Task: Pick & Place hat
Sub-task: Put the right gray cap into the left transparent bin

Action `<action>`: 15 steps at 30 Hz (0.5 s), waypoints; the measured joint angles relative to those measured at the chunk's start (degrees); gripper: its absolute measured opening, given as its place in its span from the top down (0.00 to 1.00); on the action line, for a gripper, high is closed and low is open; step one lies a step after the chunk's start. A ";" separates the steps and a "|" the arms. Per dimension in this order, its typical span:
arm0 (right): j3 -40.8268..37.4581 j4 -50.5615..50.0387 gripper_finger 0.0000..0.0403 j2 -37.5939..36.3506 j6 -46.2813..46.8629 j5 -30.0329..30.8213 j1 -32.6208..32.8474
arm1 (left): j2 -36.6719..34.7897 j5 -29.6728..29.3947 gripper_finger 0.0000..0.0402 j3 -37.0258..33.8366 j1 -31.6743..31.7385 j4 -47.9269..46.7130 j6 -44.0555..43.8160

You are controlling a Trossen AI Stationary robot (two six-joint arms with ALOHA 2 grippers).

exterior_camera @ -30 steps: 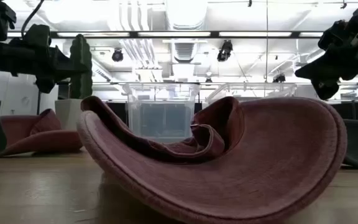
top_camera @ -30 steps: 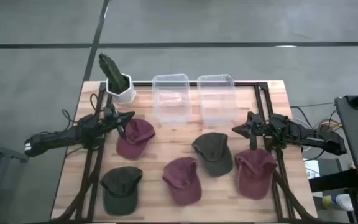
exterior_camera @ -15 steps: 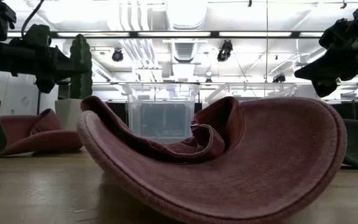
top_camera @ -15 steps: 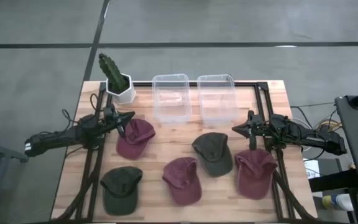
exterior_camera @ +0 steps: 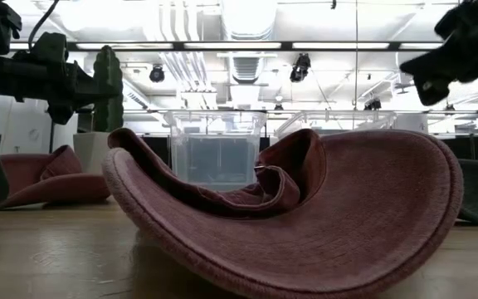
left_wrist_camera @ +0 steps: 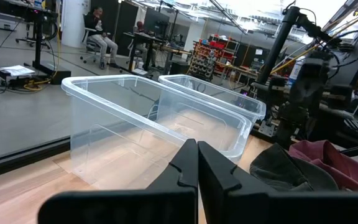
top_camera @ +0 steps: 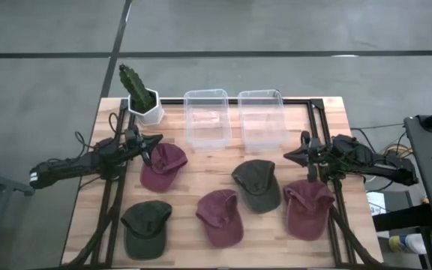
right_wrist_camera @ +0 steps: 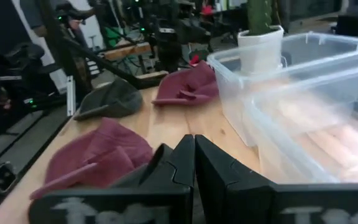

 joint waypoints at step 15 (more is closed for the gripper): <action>24.04 -15.07 0.98 29.48 9.18 -0.02 5.67 | 0.00 0.00 1.00 0.00 0.00 0.00 0.03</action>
